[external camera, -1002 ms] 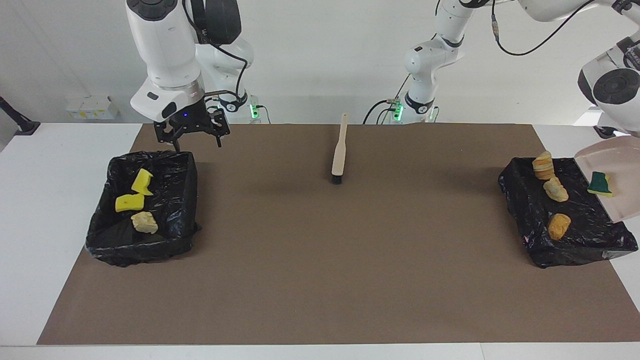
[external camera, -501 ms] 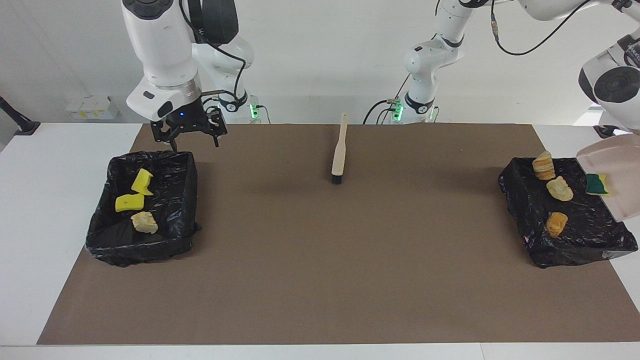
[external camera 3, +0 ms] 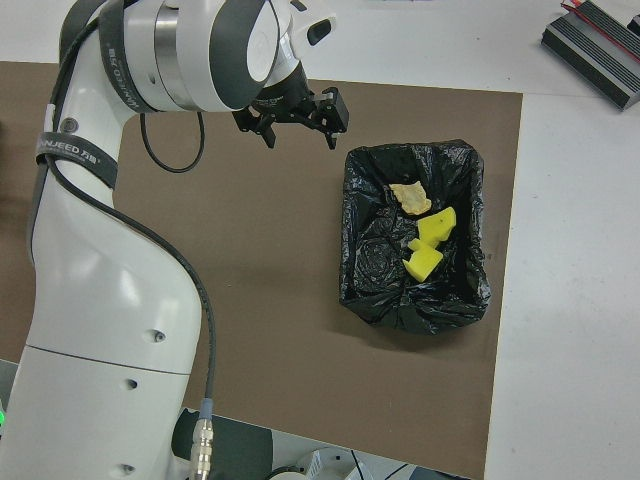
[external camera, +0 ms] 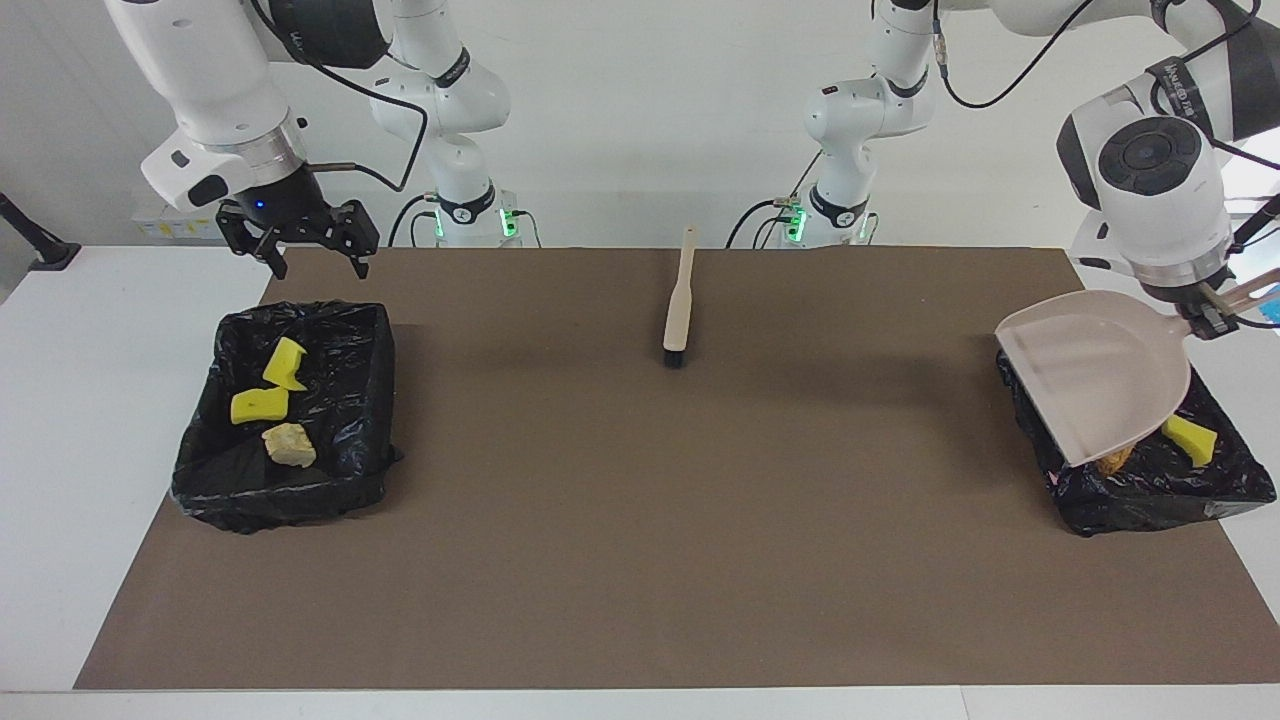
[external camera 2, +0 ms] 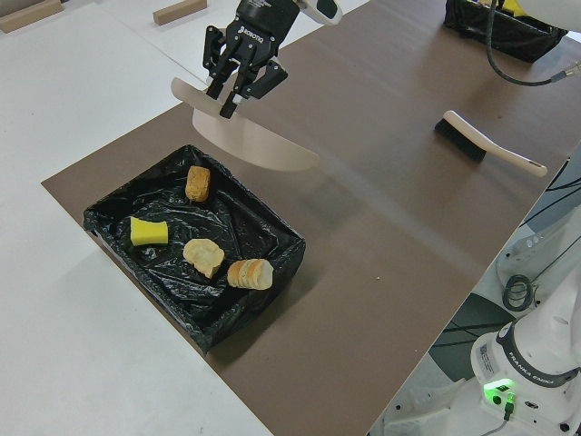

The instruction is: Sweep and dump trash in bin

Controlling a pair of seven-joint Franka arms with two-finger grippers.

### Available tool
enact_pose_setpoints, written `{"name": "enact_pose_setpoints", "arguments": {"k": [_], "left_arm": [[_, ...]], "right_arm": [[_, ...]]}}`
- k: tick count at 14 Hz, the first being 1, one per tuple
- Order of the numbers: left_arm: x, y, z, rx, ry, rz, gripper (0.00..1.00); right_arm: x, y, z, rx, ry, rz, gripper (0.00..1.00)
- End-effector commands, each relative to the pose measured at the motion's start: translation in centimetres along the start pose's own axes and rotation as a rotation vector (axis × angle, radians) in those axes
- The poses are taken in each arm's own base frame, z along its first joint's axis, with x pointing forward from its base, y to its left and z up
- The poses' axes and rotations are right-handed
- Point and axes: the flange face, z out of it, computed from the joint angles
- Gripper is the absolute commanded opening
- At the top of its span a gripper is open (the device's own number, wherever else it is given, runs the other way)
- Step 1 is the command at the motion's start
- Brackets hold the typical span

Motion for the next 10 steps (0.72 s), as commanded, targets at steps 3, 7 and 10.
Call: {"name": "enact_pose_setpoints", "arguments": {"k": [3, 7, 10], "left_arm": [[10.0, 2.5, -4.7, -0.105, 0.198, -0.292, 0.00], [21.5, 5.1, -9.5, -0.229, 0.293, -0.572, 0.00], [29.4, 6.8, -11.9, -0.325, 0.337, -0.762, 0.00]], "right_arm": [[-2.8, 0.8, 0.4, 0.070, 0.040, 0.049, 1.00], [-3.9, -0.4, 1.1, 0.073, 0.032, 0.067, 1.00], [-2.9, -0.2, 0.4, 0.076, 0.049, 0.061, 1.00]]}}
